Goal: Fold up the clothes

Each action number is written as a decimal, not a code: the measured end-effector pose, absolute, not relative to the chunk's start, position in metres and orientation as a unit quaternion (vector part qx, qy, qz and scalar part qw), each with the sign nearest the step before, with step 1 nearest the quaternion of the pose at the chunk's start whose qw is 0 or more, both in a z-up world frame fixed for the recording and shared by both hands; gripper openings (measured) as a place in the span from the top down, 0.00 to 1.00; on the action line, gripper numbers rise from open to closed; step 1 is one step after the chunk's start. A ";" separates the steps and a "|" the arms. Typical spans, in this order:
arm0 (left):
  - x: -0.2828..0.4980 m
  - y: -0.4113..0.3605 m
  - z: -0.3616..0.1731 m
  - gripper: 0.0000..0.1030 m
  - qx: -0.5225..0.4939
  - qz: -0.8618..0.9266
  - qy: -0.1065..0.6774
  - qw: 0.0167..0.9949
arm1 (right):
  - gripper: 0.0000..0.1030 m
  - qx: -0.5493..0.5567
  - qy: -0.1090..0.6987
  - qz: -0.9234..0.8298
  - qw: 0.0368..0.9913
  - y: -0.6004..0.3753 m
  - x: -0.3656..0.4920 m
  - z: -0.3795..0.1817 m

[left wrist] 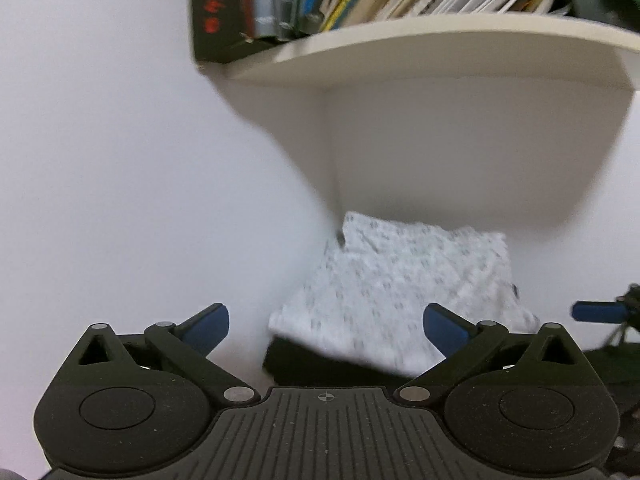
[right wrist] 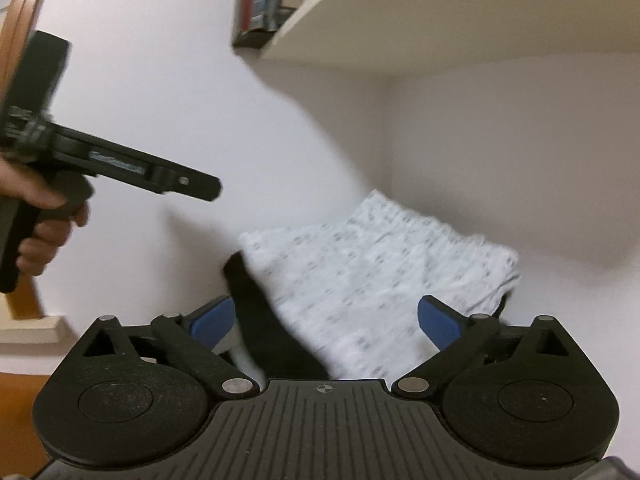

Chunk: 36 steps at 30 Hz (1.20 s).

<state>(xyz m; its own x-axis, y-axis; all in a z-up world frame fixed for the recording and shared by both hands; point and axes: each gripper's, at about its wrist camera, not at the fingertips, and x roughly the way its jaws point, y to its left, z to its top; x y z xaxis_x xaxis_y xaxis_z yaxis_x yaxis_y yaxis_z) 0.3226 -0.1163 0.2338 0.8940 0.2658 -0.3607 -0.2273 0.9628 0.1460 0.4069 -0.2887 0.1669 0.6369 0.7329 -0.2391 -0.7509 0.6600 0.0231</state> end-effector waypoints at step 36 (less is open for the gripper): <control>0.069 -0.044 -0.006 0.00 -0.032 0.053 0.322 0.945 | 0.00 -0.114 0.311 0.340 0.880 -0.161 0.170 0.005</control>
<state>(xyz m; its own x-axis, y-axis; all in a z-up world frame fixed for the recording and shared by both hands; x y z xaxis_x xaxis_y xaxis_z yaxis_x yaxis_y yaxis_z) 0.0688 -0.0442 -0.0060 0.7867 0.0800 -0.6122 -0.1216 0.9922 -0.0265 0.1698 -0.1614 0.0053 0.5750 0.5278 -0.6251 -0.6697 0.7426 0.0110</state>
